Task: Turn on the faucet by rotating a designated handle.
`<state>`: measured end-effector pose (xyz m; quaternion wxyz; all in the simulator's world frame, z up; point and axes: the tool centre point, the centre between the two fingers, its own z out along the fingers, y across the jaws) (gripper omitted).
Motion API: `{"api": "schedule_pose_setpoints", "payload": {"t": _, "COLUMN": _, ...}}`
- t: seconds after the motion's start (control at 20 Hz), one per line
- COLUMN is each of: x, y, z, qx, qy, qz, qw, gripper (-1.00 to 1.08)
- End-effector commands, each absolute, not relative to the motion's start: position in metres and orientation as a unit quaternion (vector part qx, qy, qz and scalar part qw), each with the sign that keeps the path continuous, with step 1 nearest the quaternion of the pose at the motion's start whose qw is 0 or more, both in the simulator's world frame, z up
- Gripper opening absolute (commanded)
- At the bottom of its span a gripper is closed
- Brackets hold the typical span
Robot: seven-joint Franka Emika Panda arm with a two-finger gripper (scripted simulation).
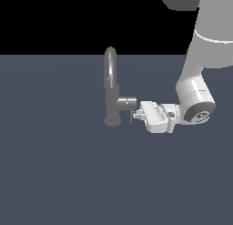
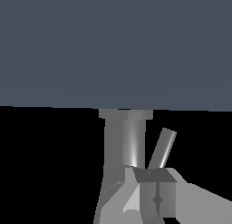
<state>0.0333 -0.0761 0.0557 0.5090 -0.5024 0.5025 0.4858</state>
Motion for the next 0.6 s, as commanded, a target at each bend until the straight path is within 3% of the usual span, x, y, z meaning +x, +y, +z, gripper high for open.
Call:
{"api": "schedule_pose_setpoints", "payload": {"t": 0.0, "x": 0.036, "y": -0.068, "z": 0.047, "qx": -0.5, "qy": 0.502, "qz": 0.493, "qw": 0.505, "gripper": -1.0}}
{"api": "schedule_pose_setpoints", "payload": {"t": 0.55, "x": 0.057, "y": -0.063, "z": 0.035, "qx": -0.497, "qy": 0.503, "qz": 0.498, "qw": 0.501, "gripper": -1.0}}
